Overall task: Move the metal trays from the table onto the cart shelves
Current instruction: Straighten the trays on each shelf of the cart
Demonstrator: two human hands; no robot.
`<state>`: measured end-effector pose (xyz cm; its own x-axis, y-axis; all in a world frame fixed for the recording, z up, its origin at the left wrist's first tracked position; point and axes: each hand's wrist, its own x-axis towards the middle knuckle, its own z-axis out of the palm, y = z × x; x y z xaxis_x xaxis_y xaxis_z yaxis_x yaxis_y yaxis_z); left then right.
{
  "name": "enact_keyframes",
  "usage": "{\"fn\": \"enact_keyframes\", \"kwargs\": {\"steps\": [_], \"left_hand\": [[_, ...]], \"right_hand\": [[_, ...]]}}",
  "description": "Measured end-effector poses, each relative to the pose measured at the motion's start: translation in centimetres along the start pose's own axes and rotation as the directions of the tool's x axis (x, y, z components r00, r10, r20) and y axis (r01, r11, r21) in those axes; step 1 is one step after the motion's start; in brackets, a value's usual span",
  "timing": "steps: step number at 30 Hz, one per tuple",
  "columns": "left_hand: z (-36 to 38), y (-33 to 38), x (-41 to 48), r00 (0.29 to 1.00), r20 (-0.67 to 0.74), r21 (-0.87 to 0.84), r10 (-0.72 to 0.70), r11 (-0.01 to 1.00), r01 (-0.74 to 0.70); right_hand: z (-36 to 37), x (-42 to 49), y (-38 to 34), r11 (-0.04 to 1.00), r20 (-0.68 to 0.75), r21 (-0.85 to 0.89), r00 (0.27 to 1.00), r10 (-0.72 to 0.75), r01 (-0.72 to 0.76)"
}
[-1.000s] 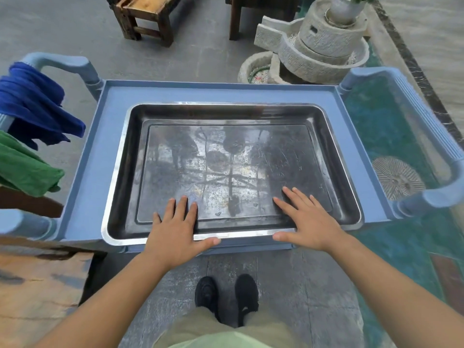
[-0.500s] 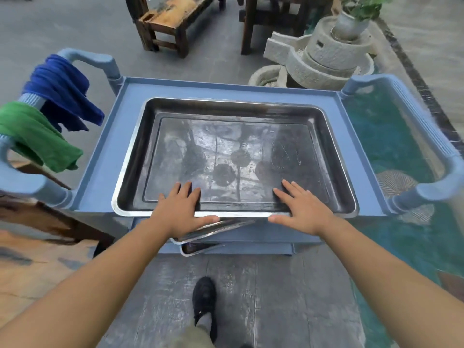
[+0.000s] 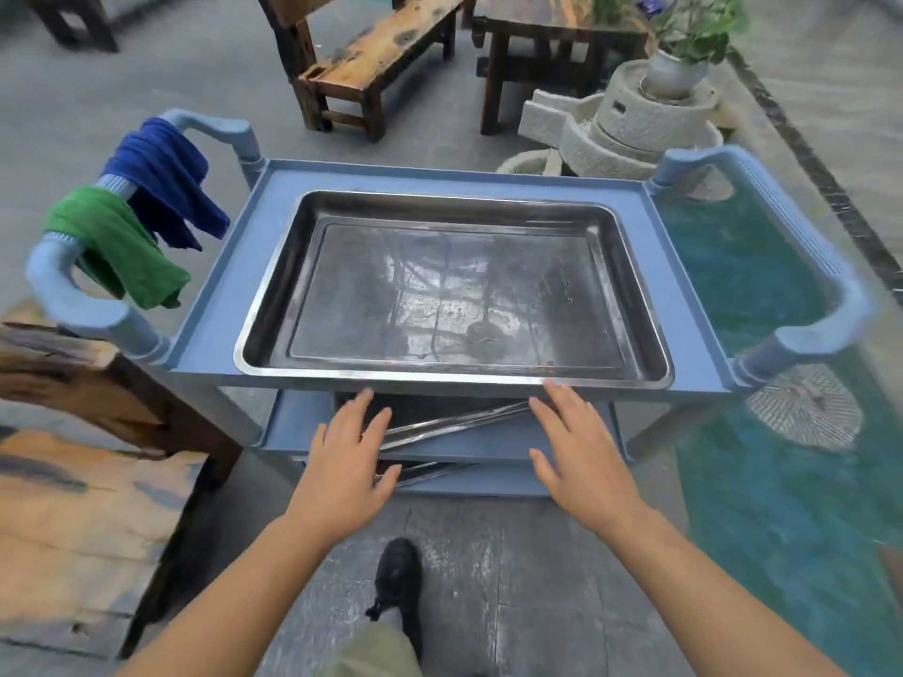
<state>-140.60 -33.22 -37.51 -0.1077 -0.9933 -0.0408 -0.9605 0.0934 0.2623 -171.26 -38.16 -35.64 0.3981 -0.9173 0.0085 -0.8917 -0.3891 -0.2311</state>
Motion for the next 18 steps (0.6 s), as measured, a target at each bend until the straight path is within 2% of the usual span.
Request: {"fn": "enact_keyframes", "kwargs": {"steps": [3, 6, 8, 14, 18], "left_hand": [[2.4, 0.0, -0.8, 0.993, 0.116, 0.011, -0.019, 1.0, 0.018], [4.9, -0.7, 0.8, 0.977, 0.211, -0.016, -0.033, 0.999, 0.037], [7.3, -1.7, 3.0, 0.973, 0.226, 0.007, -0.054, 0.999, 0.054], [18.5, -5.5, 11.2, 0.993, 0.116, 0.04, -0.012, 0.999, 0.007], [25.7, -8.0, 15.7, 0.999, 0.027, 0.121, 0.02, 0.992, -0.023]], "right_hand": [[1.7, -1.3, 0.2, 0.999, 0.024, 0.047, 1.0, 0.004, -0.005], [4.5, -0.6, 1.3, 0.993, 0.151, 0.071, 0.985, 0.082, -0.094], [7.2, 1.1, 2.6, 0.987, 0.19, 0.078, 0.974, 0.125, -0.143], [19.3, 8.3, 8.0, 0.984, 0.229, 0.054, 0.961, 0.155, -0.172], [26.2, 13.2, 12.2, 0.998, 0.084, -0.049, 0.995, 0.047, -0.043]]}}
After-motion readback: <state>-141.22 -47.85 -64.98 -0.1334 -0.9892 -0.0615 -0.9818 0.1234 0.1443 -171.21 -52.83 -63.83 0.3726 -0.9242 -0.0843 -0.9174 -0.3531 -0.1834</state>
